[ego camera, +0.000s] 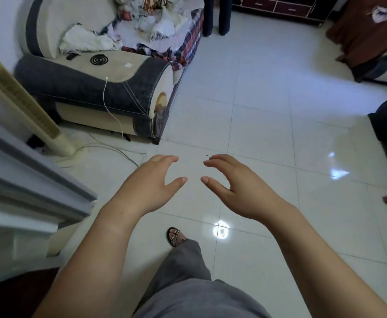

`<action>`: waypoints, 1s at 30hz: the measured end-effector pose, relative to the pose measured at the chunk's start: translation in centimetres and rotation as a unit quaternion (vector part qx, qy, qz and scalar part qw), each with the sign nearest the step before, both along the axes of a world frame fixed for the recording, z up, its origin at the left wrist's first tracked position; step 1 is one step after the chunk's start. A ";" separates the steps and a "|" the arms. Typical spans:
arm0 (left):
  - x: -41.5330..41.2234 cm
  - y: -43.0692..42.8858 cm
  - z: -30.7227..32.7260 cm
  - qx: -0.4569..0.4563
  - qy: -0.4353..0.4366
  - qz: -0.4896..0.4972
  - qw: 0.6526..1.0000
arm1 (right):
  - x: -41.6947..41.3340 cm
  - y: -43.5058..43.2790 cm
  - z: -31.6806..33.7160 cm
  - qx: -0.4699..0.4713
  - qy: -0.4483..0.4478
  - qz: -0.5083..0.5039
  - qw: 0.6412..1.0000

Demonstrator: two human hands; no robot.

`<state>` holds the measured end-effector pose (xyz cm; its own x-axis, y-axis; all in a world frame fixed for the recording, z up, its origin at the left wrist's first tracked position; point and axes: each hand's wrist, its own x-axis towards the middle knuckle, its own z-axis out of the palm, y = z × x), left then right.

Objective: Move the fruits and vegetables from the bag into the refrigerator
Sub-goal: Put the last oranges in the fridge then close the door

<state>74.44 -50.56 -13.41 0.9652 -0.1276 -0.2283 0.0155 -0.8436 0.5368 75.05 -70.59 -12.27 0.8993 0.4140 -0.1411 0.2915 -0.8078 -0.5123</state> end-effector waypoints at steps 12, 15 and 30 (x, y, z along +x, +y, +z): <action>19.4 6.1 1.0 0.044 0.019 0.118 0.992 | 21.8 8.0 1.4 -0.006 -0.044 0.031 0.999; 20.4 9.6 0.2 0.031 0.037 0.196 0.979 | 26.4 12.4 0.6 0.001 -0.025 0.105 0.994; 29.8 26.5 -2.2 -0.014 0.097 0.545 0.833 | 48.3 40.7 -2.0 0.017 0.045 0.462 0.886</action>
<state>104.27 -24.07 -15.56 0.4563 0.7924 -0.4048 0.8525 -0.2590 0.4540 123.31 -29.88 -14.28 0.1603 0.9726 -0.1684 0.7771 -0.2296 -0.5861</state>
